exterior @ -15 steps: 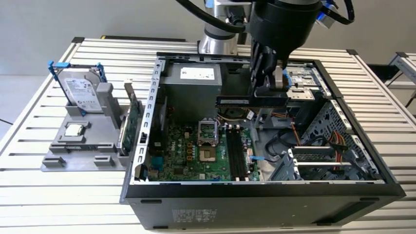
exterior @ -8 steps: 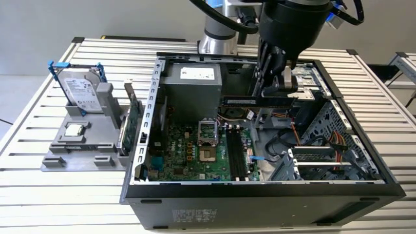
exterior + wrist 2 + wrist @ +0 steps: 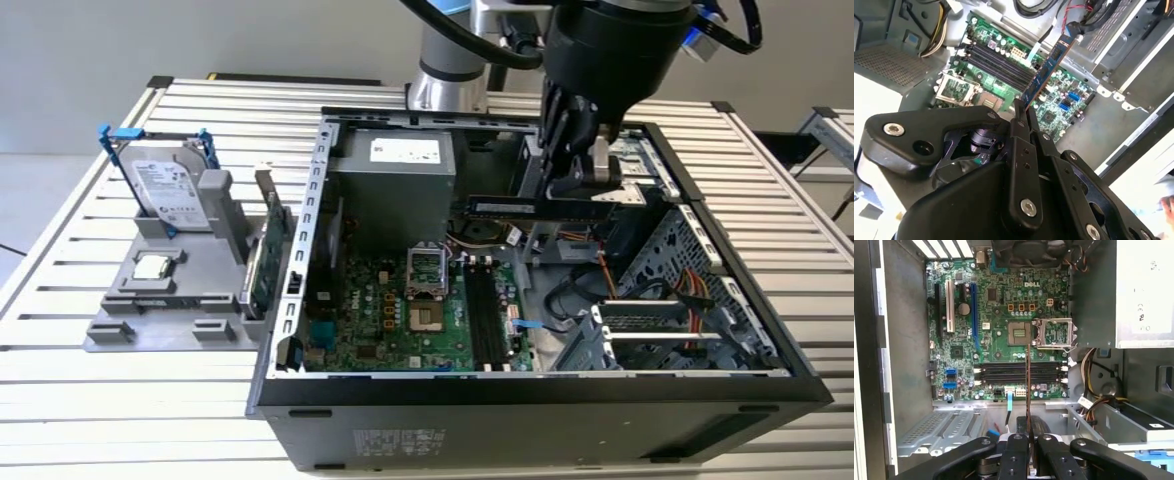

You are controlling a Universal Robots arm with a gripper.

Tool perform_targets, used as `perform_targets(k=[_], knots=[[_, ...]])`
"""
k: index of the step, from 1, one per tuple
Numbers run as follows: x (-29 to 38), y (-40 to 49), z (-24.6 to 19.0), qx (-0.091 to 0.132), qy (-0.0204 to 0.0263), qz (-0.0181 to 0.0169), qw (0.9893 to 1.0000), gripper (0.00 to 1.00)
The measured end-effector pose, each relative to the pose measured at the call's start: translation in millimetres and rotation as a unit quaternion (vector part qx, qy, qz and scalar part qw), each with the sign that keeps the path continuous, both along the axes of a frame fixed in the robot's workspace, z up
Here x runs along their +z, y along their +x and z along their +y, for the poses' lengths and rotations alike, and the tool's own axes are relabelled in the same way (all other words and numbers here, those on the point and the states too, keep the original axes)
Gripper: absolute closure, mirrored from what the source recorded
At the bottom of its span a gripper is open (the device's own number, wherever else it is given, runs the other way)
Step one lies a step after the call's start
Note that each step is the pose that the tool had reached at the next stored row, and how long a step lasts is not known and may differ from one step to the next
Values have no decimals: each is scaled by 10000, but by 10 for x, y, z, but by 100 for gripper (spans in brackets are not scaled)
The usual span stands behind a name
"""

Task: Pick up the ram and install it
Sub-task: 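Pick up the ram and move it above insertion slot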

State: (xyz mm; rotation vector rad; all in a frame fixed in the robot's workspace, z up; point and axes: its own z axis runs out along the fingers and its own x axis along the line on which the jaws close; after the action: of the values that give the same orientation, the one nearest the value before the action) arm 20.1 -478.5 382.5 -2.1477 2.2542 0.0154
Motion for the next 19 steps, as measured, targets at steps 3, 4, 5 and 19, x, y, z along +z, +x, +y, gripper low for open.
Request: perform_targets(k=[3,4,5,19], knots=[[0,22,0,-73,0,0,10000,100],[0,30,0,-93,0,0,10000,100],[0,39,0,-115,0,0,9999,100],[0,132,0,-252,0,0,9997,100]])
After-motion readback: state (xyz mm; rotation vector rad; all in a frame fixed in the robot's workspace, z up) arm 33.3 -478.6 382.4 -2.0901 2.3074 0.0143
